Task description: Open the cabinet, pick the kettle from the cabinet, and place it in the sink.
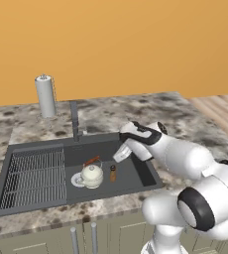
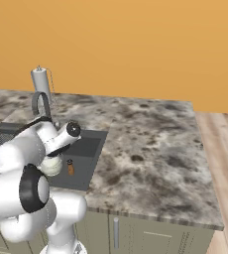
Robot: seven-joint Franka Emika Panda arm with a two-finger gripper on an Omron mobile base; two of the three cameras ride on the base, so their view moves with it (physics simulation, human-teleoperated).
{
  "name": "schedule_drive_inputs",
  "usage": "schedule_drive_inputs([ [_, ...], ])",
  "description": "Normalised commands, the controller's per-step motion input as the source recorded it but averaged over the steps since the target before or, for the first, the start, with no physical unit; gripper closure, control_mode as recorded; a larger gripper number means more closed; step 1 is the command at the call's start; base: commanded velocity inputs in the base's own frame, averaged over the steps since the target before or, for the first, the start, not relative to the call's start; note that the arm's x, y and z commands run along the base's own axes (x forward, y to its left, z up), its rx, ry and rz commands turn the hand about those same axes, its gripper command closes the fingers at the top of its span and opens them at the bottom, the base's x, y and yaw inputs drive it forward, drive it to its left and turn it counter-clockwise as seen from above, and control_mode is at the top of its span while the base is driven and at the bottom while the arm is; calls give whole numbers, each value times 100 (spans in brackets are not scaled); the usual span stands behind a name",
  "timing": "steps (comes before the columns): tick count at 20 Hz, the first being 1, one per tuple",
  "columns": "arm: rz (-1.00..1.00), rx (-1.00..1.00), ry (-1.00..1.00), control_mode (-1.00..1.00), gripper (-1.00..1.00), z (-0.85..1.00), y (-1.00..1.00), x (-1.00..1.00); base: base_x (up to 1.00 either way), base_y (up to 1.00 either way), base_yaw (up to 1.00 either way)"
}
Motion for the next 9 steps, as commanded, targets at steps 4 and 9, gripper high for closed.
schedule_drive_inputs([
  [4, -16, 0, 6, -100, -100, 35, -4, -25, 0, 0, 0],
  [9, -15, 0, 6, -100, -100, 37, -7, -24, 0, 0, 0],
])
